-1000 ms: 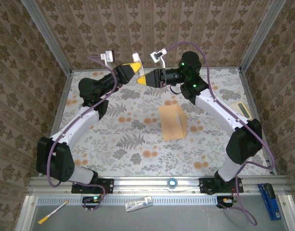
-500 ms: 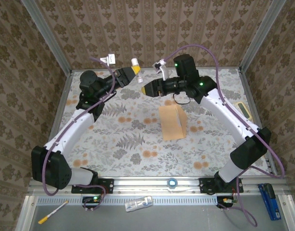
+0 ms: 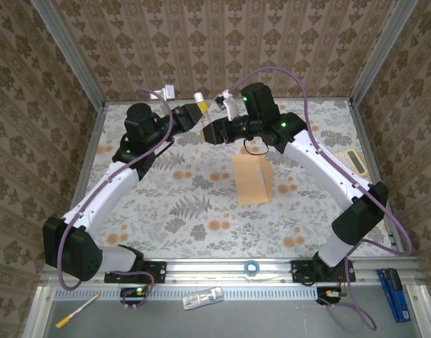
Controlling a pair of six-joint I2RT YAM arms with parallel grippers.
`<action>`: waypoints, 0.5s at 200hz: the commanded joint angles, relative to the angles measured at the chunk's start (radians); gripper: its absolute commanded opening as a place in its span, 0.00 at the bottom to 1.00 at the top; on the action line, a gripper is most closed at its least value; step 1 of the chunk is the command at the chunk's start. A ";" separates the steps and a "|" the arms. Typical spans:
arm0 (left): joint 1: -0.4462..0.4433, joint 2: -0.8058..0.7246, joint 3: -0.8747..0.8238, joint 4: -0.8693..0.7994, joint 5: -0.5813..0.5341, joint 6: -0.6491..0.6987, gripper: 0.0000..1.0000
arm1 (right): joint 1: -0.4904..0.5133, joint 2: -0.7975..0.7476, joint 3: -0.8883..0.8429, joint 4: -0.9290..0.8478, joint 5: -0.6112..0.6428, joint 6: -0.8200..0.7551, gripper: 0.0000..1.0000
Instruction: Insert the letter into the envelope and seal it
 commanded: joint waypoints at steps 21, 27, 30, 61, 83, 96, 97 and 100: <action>0.001 -0.031 0.005 0.033 -0.006 0.008 0.00 | 0.008 0.016 0.035 0.043 0.017 0.006 0.42; 0.001 -0.030 0.003 0.038 -0.003 0.003 0.00 | 0.008 0.017 0.034 0.045 0.016 0.005 0.42; 0.000 -0.029 0.003 0.040 0.000 0.001 0.00 | 0.007 0.017 0.034 0.046 0.017 0.007 0.42; -0.030 -0.024 -0.006 0.061 0.012 -0.018 0.00 | 0.008 0.019 0.032 0.054 0.017 0.007 0.41; -0.032 -0.022 -0.009 0.069 0.016 -0.027 0.00 | 0.008 0.021 0.031 0.057 0.016 0.007 0.38; -0.035 -0.020 -0.010 0.070 0.023 -0.029 0.00 | 0.008 0.022 0.029 0.062 0.017 0.007 0.35; -0.035 -0.020 -0.010 0.072 0.023 -0.029 0.00 | 0.008 0.022 0.028 0.063 0.016 0.007 0.35; -0.034 -0.020 -0.010 0.072 0.025 -0.030 0.00 | 0.008 0.021 0.027 0.064 0.016 0.008 0.34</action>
